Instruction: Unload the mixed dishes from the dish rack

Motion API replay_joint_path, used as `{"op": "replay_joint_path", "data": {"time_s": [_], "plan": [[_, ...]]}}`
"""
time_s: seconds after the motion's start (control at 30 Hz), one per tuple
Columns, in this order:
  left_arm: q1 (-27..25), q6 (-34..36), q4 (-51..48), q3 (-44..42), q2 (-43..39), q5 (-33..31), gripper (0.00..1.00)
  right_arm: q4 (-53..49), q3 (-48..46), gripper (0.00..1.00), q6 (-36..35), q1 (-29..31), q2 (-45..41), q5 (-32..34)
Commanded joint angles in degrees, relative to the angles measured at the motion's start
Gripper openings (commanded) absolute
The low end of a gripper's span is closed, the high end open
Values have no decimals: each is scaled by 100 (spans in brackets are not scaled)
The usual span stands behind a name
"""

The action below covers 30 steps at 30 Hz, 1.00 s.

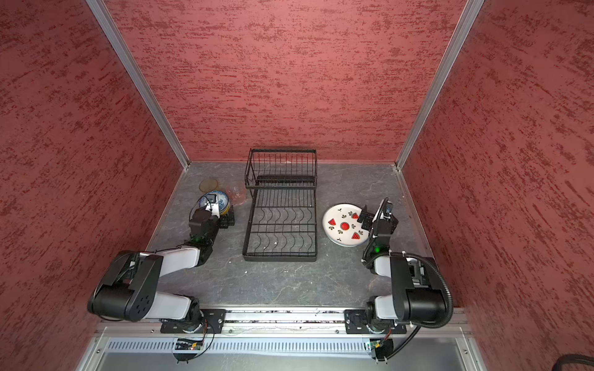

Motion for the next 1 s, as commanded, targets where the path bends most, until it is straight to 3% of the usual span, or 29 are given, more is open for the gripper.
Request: {"op": "replay_joint_path", "data": {"time_s": [0.0,0.47,0.7,0.97], "plan": [[105,101,383,80,155,26,99,282,105,99,-180,24,-70,90],[614,-374,1279,-407,229,637,100,285,372,99,-285,31,549,-242],[776,-459,1192,-288,484,973,100,329,357,99,-304,33,567,-304],[826,-527,1118,-223,526,965,100,1219,-8,99,-471,12,836,-739]]}}
